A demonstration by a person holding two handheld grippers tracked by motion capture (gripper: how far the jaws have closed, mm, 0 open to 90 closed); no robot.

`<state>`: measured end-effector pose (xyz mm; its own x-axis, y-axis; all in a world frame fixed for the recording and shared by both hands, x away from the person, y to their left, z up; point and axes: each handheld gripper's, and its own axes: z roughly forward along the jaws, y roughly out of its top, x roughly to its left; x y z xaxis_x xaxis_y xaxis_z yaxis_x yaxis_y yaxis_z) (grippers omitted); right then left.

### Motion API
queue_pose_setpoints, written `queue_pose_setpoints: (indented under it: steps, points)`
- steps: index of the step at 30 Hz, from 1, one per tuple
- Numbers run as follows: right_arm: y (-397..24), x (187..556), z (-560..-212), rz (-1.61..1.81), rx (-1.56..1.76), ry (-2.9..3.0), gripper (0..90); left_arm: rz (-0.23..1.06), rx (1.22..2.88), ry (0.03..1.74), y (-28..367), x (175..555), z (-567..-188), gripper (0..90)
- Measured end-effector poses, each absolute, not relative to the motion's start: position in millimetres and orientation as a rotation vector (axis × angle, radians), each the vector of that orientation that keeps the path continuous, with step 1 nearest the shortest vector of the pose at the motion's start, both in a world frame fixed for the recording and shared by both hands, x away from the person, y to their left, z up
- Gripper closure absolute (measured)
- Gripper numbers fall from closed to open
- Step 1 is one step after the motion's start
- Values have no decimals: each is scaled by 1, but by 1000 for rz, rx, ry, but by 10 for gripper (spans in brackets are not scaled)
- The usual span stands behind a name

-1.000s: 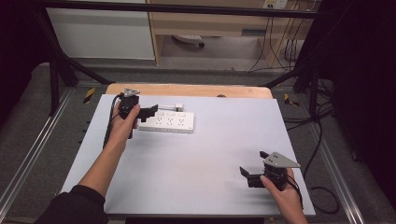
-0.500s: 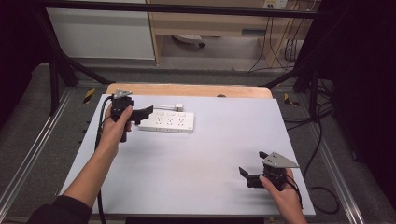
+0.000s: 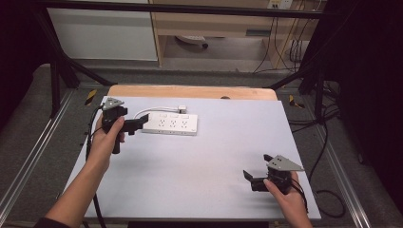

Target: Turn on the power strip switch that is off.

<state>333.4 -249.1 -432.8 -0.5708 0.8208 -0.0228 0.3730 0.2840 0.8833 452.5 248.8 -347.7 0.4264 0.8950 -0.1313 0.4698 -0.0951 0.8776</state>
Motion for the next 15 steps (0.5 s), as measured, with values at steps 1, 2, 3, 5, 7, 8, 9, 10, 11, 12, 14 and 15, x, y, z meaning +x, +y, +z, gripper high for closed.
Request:
queue_pose_setpoints:
  steps: [1, 2, 3, 5, 7, 8, 9, 10, 11, 12, 14, 15]
  points:
    - [-249, 333, -433, 1239, 1069, 2076, 22, 561, 1727, 1190, 249, 450, -348, 85]
    - [-249, 333, -432, 1240, 1068, 2075, 22, 559, 1726, 1191, 250, 447, -348, 86]
    - [-250, 333, -432, 1239, 1067, 2076, 22, 557, 1724, 1190, 251, 443, -349, 87]
    - [-250, 333, -433, 1238, 1067, 2078, 23, 562, 1709, 1185, 254, 436, -350, 88]
    - [-250, 333, -432, 1238, 1064, 2076, 23, 561, 1702, 1185, 257, 429, -352, 85]
    - [-250, 333, -432, 1239, 1066, 2076, 23, 558, 1699, 1184, 258, 425, -354, 86]
    - [-250, 333, -432, 1238, 1066, 2077, 23, 558, 1696, 1183, 260, 421, -355, 86]
    - [-250, 333, -433, 1235, 1062, 2077, 22, 563, 1698, 1181, 262, 417, -356, 86]
    - [-250, 333, -433, 1236, 1064, 2079, 23, 561, 1695, 1184, 263, 414, -358, 86]
    - [-250, 333, -433, 1235, 1056, 2081, 22, 558, 1690, 1187, 266, 410, -359, 86]
    - [-249, 333, -433, 1233, 1058, 2085, 22, 557, 1678, 1194, 270, 404, -361, 86]
    - [-249, 333, -433, 1232, 1057, 2086, 22, 556, 1674, 1198, 272, 401, -362, 86]
